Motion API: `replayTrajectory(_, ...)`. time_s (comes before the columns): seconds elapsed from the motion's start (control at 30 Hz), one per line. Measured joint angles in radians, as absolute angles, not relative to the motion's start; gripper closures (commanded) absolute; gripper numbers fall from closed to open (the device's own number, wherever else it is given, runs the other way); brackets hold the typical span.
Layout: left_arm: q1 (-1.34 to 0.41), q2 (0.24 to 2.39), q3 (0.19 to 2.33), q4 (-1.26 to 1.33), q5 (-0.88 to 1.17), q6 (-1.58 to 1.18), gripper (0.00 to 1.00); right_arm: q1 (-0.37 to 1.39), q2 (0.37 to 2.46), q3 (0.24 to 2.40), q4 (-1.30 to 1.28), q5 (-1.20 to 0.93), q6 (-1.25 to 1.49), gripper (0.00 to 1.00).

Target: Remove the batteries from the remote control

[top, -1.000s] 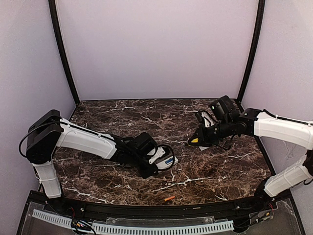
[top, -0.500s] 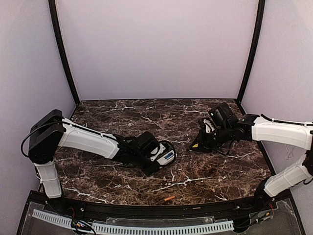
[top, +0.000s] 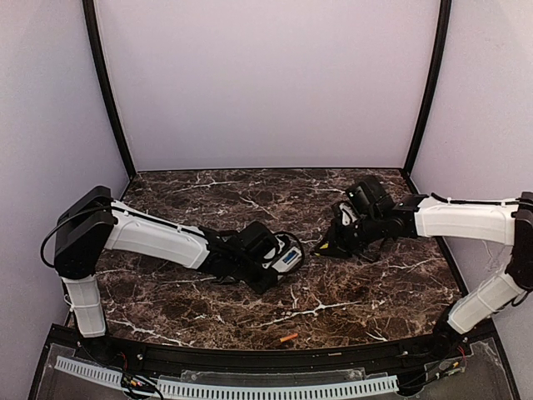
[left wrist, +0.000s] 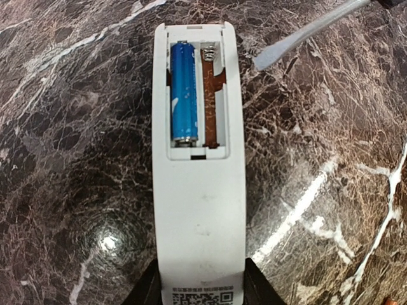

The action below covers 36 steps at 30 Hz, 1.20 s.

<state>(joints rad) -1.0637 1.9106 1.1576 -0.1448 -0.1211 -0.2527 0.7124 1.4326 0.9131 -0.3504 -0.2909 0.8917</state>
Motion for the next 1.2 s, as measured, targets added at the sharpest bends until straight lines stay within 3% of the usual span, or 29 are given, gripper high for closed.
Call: replayTrajectory(1.2,-1.071,1.959,1.21,-0.183,-0.136,-0.311,0.91,0.712,1.56,0.937,-0.26,-0.291,0.936,1.0)
